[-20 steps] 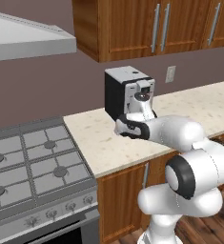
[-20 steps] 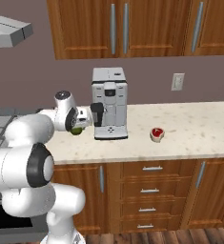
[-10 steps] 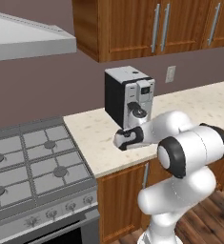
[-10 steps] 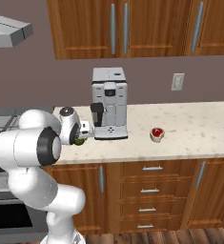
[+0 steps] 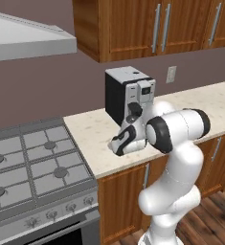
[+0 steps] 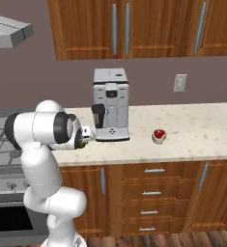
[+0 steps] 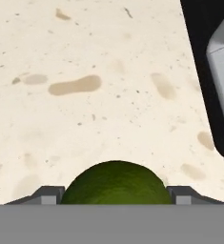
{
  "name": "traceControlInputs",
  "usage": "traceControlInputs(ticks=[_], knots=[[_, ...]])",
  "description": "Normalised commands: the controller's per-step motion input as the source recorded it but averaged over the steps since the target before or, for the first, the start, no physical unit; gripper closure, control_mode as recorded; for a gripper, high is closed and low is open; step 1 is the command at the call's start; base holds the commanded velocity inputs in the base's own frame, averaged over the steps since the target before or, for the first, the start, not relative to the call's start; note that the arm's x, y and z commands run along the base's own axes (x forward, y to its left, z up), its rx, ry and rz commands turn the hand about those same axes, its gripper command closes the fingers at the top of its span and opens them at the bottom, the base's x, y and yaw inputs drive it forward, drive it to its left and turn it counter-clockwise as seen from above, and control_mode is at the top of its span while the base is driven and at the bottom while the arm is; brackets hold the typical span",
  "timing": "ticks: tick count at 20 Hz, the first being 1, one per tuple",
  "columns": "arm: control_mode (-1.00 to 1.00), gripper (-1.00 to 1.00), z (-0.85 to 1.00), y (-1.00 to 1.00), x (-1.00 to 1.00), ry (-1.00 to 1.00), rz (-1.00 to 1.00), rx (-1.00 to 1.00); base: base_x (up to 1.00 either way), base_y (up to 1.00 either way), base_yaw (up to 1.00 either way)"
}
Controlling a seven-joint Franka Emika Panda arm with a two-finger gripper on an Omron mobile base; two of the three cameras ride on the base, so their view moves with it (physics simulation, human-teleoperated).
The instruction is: Open the fridge, remove the apple, lime, and steak, and place them on any counter.
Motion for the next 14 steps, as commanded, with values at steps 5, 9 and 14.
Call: traceControlInputs(ticks=[5,9,14], knots=[[-1.0,-1.0,-0.18,0.16,0.57,0.0,0.0,0.0,0.0,0.0,0.0],[-1.0,-1.0,-0.3,0.22,0.54,0.03,0.0,0.0,0.0,0.0,0.0],[-1.0,-1.0,0.21,0.11,0.0,-0.11,0.0,0.04,0.0,0.0,0.0]])
